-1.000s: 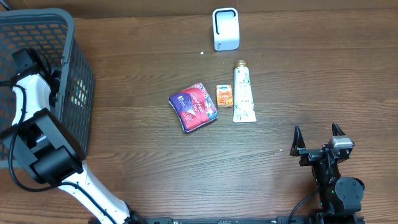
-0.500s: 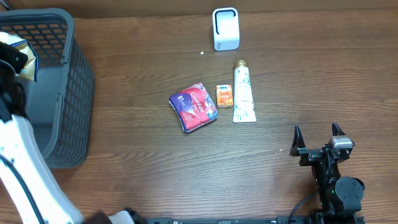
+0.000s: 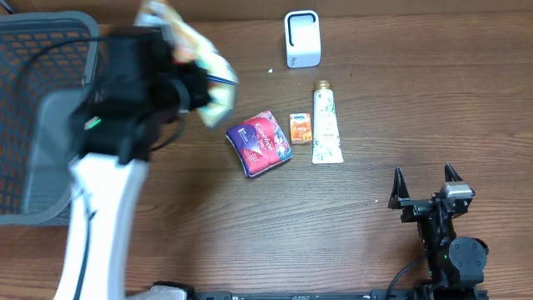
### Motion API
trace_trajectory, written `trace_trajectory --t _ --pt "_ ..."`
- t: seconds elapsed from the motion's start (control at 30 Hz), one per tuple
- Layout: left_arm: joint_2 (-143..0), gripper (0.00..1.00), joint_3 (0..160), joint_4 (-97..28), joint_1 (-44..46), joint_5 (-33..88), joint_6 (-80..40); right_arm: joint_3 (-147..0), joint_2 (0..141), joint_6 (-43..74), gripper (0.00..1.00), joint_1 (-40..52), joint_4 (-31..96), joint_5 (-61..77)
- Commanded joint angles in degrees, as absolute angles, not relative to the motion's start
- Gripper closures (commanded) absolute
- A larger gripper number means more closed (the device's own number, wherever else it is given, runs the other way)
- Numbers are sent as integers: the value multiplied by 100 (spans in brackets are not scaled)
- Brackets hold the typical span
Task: Scan the item barcode
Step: 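Carry snack bag out and drop it left of the pink pack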
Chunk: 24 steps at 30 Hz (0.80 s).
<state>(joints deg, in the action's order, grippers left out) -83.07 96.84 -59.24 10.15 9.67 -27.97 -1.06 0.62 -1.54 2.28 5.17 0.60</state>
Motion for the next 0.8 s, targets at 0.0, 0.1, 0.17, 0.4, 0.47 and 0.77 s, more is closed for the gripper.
trace_trajectory --t 0.0,0.1,0.17,0.4,0.47,0.77 --pt "-9306 96 9529 -5927 1684 1321 -3050 -47 16 -193 0 213 486 5" --pt "-10051 96 9529 -5734 2108 1505 -3048 -47 16 -193 0 213 486 5" --pt "-10536 96 9529 -5701 2314 1494 -3044 -47 16 -193 0 213 486 5" --pt "-11251 96 9529 -6335 2241 377 -3006 -47 16 -193 0 213 486 5" --pt "-11233 96 9572 -6648 2075 -49 -3006 -47 16 -193 0 213 486 5" --pt "-11233 96 10193 -8007 1498 -740 -2993 -47 16 -193 0 213 486 5"
